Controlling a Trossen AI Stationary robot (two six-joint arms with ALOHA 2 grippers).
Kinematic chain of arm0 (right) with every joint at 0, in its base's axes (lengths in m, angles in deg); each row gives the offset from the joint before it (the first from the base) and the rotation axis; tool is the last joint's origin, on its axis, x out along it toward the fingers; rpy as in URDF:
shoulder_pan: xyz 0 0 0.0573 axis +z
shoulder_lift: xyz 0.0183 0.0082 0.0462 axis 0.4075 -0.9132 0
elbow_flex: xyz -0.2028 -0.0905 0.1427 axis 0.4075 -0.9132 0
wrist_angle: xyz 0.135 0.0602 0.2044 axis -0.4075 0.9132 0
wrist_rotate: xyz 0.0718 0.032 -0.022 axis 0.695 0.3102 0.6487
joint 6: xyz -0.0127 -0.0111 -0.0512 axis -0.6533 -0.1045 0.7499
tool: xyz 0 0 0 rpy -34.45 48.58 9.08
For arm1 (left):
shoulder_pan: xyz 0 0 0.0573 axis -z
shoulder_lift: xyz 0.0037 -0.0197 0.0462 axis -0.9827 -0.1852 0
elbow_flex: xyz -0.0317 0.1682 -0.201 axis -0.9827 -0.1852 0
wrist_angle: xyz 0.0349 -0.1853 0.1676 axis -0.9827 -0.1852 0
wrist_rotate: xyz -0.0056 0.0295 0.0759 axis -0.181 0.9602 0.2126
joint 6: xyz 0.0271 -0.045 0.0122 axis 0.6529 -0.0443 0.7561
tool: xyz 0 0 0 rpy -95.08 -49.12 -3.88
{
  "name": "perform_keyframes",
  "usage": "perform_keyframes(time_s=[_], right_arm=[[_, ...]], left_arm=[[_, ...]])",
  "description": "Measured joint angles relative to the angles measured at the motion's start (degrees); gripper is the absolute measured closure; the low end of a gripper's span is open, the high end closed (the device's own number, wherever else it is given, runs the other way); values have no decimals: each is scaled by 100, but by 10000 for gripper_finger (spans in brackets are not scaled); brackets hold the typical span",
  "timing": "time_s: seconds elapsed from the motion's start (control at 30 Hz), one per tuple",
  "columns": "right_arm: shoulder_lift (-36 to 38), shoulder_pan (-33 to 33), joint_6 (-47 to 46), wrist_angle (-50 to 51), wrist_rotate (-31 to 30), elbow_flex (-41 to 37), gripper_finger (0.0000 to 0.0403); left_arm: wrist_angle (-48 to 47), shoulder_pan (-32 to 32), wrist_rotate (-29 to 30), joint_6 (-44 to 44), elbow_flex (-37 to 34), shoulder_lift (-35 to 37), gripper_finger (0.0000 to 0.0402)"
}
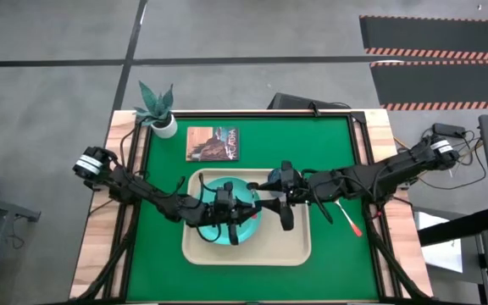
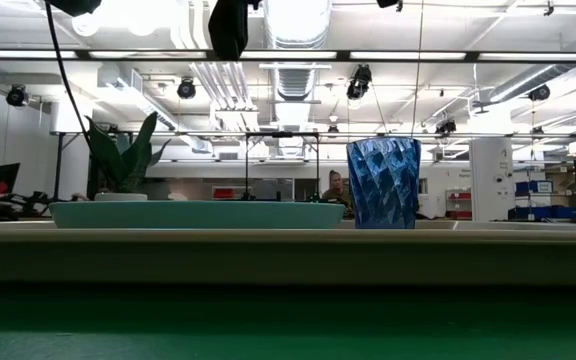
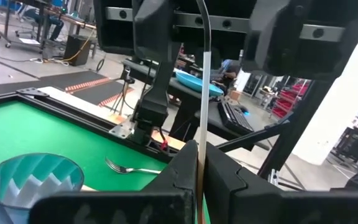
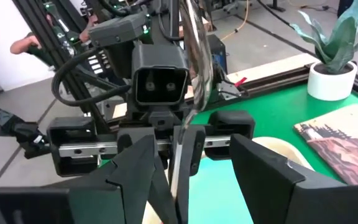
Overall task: Pick and place plate/cup/fork/spoon on tray
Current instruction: Put the orange spoon in the right corner of the serving tray
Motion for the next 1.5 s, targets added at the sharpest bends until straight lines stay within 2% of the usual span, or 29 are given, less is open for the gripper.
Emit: perform_keyframes(time_s=[0.37,0.47,0.7,0.73,1.1,1.27,1.5], right_arm=[[-463,-37,303,-596,-23,-38,211],[-392,-37,397,-618,11,-38,246],[-214,-46,525,-508,109,-40,377],[-208,-44,560,-510,124,-40,384],[-221,-77,608,-505,164,-38,393],[-155,-343,227,-339,687,-39,394],[-149,-676,-16,-209,1162,-38,394]], left_arm=[[-27,-71,-2,21,-15,0,401],[-28,-69,-4,24,-30,0,401],[-9,-63,-23,46,-55,0,401],[-15,-63,-21,56,-55,0,401],[-29,-67,-17,56,-55,0,401],[-34,-71,-14,39,-66,0,399],[-45,-74,-19,146,-72,-2,342]])
